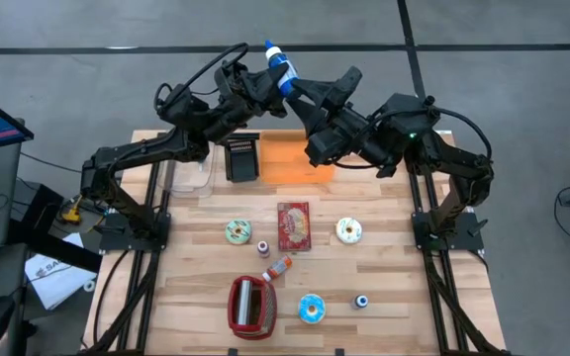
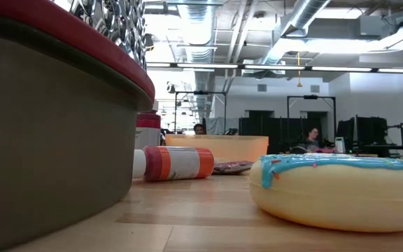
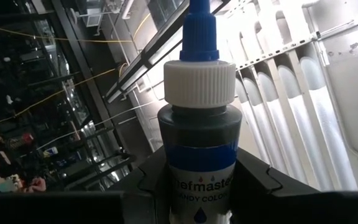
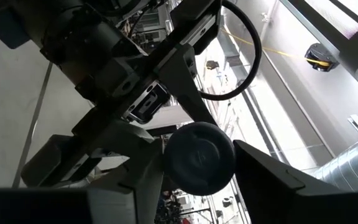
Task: Pick & Place Food Item
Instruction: Put the top blue food coloring bottle into the transparent bin
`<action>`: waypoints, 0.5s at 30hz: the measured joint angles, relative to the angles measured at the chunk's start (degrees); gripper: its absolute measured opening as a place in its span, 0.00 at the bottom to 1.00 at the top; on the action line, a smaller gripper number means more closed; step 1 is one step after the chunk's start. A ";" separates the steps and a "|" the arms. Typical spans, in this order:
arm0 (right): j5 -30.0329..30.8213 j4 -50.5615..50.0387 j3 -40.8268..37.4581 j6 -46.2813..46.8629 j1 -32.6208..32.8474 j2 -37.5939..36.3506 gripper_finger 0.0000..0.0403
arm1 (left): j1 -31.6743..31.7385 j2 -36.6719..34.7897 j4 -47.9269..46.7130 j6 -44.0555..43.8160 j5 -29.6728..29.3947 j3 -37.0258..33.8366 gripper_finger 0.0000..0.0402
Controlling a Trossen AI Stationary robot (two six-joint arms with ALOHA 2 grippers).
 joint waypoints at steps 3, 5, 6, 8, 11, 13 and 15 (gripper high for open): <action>0.01 -0.20 0.00 -0.02 0.00 -0.01 0.39 | 0.01 0.00 -0.04 -0.04 -0.05 0.00 0.28; 0.01 -0.12 0.00 -0.02 0.00 -0.03 0.36 | 0.02 0.00 -0.09 -0.05 -0.09 0.00 0.28; 0.05 0.10 0.00 -0.02 0.00 -0.03 0.35 | 0.02 0.00 -0.20 -0.09 -0.09 0.00 0.28; 0.10 0.54 -0.06 -0.02 0.00 -0.02 0.34 | -0.03 -0.04 -0.54 -0.15 -0.07 0.04 0.28; 0.10 0.66 -0.07 -0.03 0.00 -0.01 0.37 | -0.16 -0.05 -0.61 0.08 -0.15 0.07 0.28; 0.24 0.70 -0.07 -0.06 0.10 -0.01 0.39 | -0.20 -0.04 -0.61 1.23 -0.41 0.07 0.29; 0.60 0.75 -0.07 -0.22 0.15 -0.01 0.39 | -0.22 -0.07 -0.33 2.48 -0.81 0.07 0.30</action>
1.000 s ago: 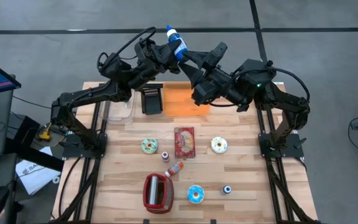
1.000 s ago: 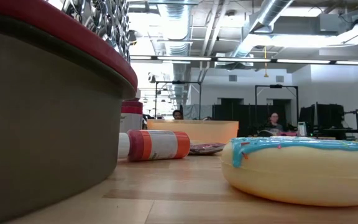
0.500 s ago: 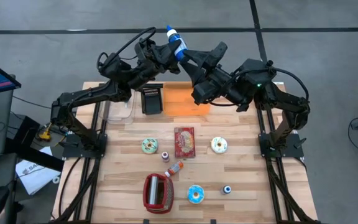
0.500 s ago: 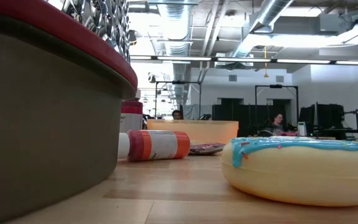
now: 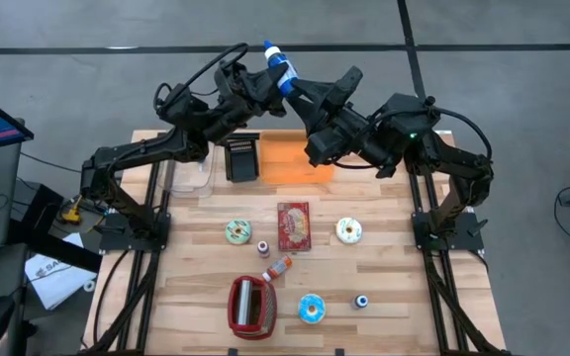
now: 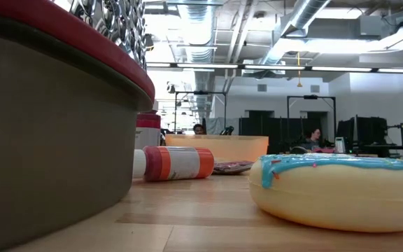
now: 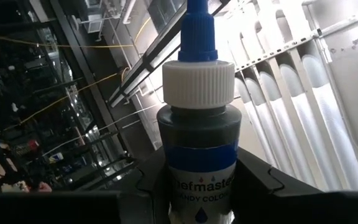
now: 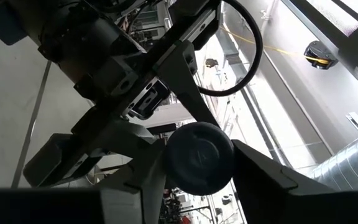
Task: Pick & Place Food Item
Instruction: Put the top blue food coloring bottle into the transparent bin
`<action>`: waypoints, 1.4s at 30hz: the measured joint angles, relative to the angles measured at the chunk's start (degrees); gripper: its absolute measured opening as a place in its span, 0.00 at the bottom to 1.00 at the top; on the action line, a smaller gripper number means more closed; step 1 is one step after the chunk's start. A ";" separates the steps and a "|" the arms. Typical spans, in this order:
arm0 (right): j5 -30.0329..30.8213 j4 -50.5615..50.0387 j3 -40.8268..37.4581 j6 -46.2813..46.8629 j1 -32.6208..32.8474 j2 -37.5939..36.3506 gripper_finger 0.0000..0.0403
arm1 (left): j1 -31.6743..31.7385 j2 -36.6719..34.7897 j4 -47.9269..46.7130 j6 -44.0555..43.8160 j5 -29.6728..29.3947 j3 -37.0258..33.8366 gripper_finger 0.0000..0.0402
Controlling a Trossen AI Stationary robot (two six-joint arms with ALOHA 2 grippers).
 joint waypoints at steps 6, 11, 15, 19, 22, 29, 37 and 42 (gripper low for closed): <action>1.27 0.76 0.00 -0.13 0.04 0.04 0.35 | 0.02 0.02 0.99 2.98 0.02 0.00 0.37; 2.11 2.43 -0.04 -0.01 0.07 0.11 0.36 | 0.02 0.02 1.42 3.03 0.02 0.00 0.41; 2.81 3.64 -0.02 -0.02 0.02 0.08 0.36 | 0.06 0.02 1.47 3.36 -0.12 0.00 0.42; 2.86 4.20 -0.02 -0.02 0.28 0.07 0.35 | 0.18 -0.25 1.25 5.59 -0.06 -0.02 0.42; 3.18 5.54 -0.02 -0.04 0.78 0.07 0.35 | 0.84 -0.39 1.38 8.45 0.13 -0.02 0.42; 9.45 11.59 0.09 0.64 2.66 -0.26 0.35 | 5.30 -3.47 -0.93 19.42 2.74 -0.02 0.41; 14.89 13.21 0.08 14.72 6.79 -1.66 0.35 | 10.56 -9.68 -15.30 33.91 14.43 -0.02 0.41; 14.60 13.00 0.07 32.40 10.71 -4.04 0.35 | 11.54 -13.39 -29.12 49.25 21.69 -0.02 0.41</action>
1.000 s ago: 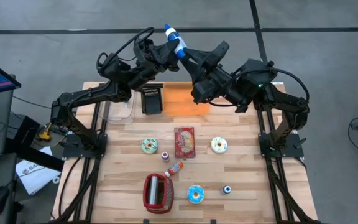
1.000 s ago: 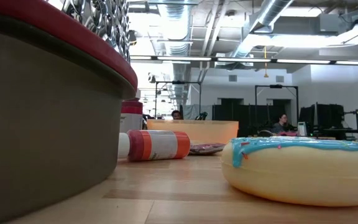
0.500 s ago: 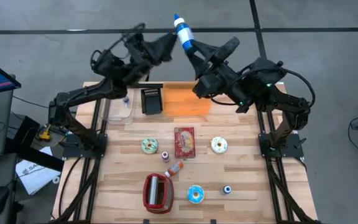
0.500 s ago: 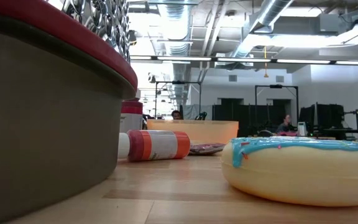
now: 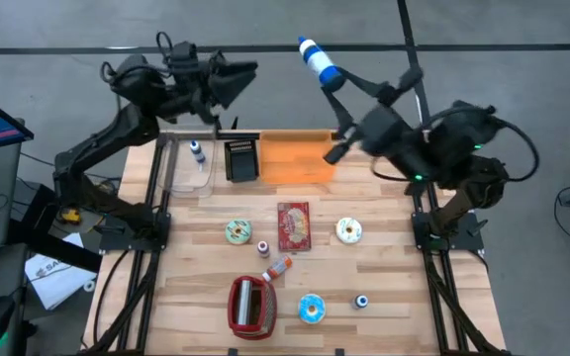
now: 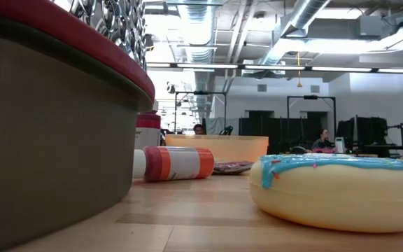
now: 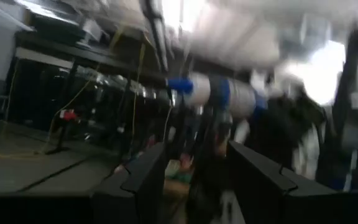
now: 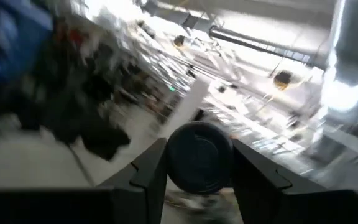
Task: Pick & Place Food Item
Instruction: Put the top blue food coloring bottle into the transparent bin
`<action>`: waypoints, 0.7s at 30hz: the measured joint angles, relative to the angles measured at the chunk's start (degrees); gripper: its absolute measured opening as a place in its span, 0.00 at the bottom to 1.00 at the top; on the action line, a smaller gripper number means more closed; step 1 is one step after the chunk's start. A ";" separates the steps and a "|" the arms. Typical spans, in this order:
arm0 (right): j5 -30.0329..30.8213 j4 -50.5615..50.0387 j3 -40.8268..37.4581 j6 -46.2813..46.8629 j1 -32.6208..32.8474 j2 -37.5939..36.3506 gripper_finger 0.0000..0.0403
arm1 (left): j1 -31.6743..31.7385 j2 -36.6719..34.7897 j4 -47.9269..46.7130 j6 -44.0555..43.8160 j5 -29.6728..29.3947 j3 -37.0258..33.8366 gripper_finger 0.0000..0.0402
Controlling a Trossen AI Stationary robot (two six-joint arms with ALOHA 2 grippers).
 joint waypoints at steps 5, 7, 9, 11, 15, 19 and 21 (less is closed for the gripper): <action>-2.02 -3.27 0.02 20.06 3.06 -2.69 0.35 | -1.05 -2.15 -7.38 13.65 5.26 0.00 0.41; -3.39 -7.29 0.02 28.90 3.72 -3.50 0.35 | -1.92 -2.15 -7.64 17.60 7.16 0.00 0.41; -5.32 -12.27 0.00 37.61 3.89 -4.19 0.35 | -2.82 -2.44 -7.76 21.23 8.02 -0.07 0.41; -7.97 -16.91 0.00 46.36 3.58 -4.77 0.35 | -3.91 -2.75 -7.58 25.20 8.13 -0.04 0.41; -14.00 -20.94 0.00 58.61 2.46 -5.27 0.35 | -6.10 -2.77 -8.19 32.07 8.19 -0.04 0.41; -18.12 -19.93 0.00 63.29 2.15 -5.15 0.35 | -9.16 -2.85 -8.05 38.93 7.00 -0.04 0.41; -20.00 -19.89 0.02 65.80 1.58 -4.82 0.35 | -11.24 -2.83 -8.19 42.87 3.49 -0.04 0.41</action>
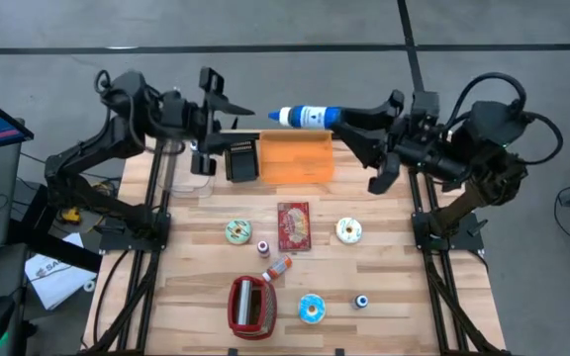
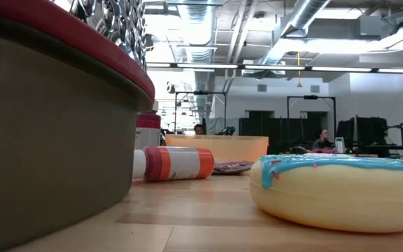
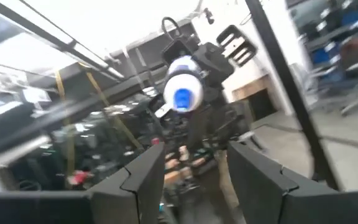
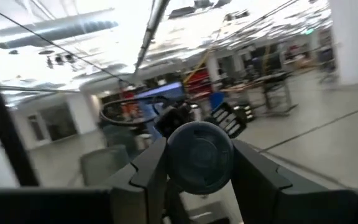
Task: Pick & Place Food Item
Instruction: Put the top blue food coloring bottle into the transparent bin
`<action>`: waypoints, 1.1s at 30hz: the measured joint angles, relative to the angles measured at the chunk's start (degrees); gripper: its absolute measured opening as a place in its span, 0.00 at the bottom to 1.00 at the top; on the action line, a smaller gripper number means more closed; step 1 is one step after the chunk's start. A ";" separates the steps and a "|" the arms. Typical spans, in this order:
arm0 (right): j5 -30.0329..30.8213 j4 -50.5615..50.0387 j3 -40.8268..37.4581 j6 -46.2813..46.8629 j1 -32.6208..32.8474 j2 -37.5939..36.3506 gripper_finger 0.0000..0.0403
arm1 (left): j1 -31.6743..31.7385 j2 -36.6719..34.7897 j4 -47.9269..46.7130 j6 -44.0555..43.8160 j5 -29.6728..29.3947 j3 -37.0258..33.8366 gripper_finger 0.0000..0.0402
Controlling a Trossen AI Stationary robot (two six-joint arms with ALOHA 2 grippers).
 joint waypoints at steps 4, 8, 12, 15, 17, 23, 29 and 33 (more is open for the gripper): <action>-1.47 -0.41 -0.04 2.72 -0.44 1.12 0.35 | -4.23 0.02 0.78 6.11 -6.94 0.00 0.41; -3.06 -0.28 -0.04 4.16 -1.32 1.39 0.35 | -6.55 0.53 2.55 7.02 -8.55 0.02 0.41; -5.75 0.65 -0.04 5.38 -2.63 2.08 0.35 | -6.67 0.61 3.14 6.99 -8.61 0.02 0.41; -6.18 0.97 -0.06 5.93 -2.93 2.34 0.35 | -7.22 0.61 4.03 6.88 -8.95 0.02 0.41; -6.89 1.27 -0.02 6.02 -3.43 2.36 0.35 | -7.27 0.61 4.74 6.88 -8.86 0.02 0.41; -10.88 3.01 -0.03 6.88 -4.72 2.48 0.35 | -7.30 0.59 5.31 6.84 -8.72 0.02 0.41; -14.02 3.31 0.00 7.73 -5.86 2.96 0.35 | -7.30 0.59 6.99 5.58 -8.70 0.02 0.42; -15.22 3.07 0.02 7.96 -6.48 3.42 0.35 | -7.79 1.23 7.26 4.28 -8.61 0.08 0.45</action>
